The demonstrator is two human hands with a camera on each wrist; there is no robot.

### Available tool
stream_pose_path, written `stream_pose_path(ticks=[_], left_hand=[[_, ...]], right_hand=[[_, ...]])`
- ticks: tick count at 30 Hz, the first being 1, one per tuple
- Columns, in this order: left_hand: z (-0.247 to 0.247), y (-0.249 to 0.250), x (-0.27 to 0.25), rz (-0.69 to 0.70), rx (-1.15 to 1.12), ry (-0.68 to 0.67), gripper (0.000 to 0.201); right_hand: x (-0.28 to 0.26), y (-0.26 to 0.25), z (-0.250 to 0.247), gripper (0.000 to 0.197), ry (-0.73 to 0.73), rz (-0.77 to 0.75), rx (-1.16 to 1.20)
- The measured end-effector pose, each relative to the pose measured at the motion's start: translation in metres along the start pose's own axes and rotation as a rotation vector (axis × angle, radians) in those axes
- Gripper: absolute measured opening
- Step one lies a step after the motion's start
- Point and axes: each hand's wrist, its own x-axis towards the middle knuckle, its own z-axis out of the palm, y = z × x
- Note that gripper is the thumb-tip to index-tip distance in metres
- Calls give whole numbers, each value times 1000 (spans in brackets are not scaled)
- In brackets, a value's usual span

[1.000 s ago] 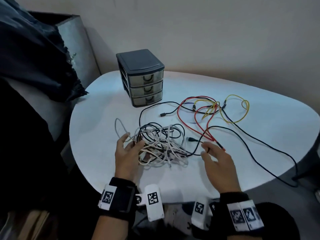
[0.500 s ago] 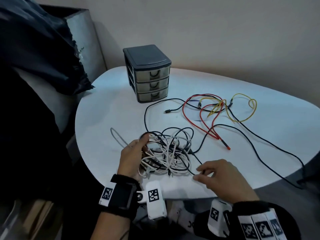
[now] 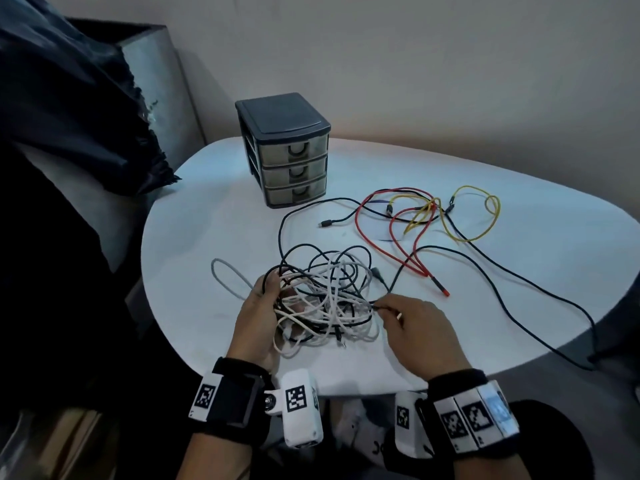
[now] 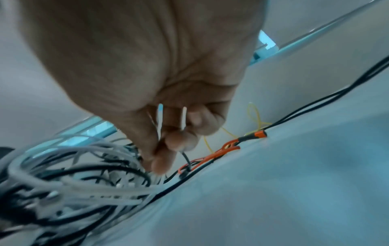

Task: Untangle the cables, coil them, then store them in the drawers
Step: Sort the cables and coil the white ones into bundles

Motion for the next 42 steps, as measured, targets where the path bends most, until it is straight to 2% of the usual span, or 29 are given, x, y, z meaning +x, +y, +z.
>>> stream_pose_path(ticks=[2,5,7,9,10,11,13,15,17,20,22,24,26,27,29,33,37,42], left_hand=[[2,0,-4,12,-24,-65,17],[6,0,-9,54,-11,-120,16],[7,2,-11,106,41,-147,16],[5,5,-14,157,100,-187,20],[4,6,-16,177,130,-211,22],[4,9,-19,200,166,-244,23],[5,12,-23,278,267,-299,23],[7,13,-27,384,389,-357,24],[10,12,-31,474,479,-458,25],[12,12,-35,523,548,-544,29],[14,12,-35,521,564,-513,33],[13,13,-33,481,488,-405,32],[11,13,-28,380,312,-283,20],[10,13,-27,314,224,-261,20],[10,13,-27,216,133,-255,34],[13,12,-29,207,241,-271,37],[15,14,-33,215,324,-293,37],[8,17,-31,255,424,-322,46]], right_hand=[[5,-2,-2,21,-14,-32,-7],[10,-12,-10,26,31,11,8],[7,-23,-19,24,136,53,108],[-1,-36,-27,8,308,97,290],[-6,-43,-30,9,392,110,374],[-11,-51,-32,24,433,113,426],[-15,-66,-33,51,384,109,467],[-15,-79,-31,60,301,128,468],[-12,-83,-25,45,306,141,470],[-10,-84,-13,15,358,-11,430],[-10,-82,-9,13,336,-148,483],[-10,-81,-9,23,236,-238,536],[-11,-79,-10,30,159,-216,555],[-11,-78,-9,27,170,-195,549],[-13,-77,-7,11,246,-171,457],[-14,-77,3,10,306,-179,224],[-11,-78,7,13,386,-168,170],[-9,-70,8,14,386,-135,87]])
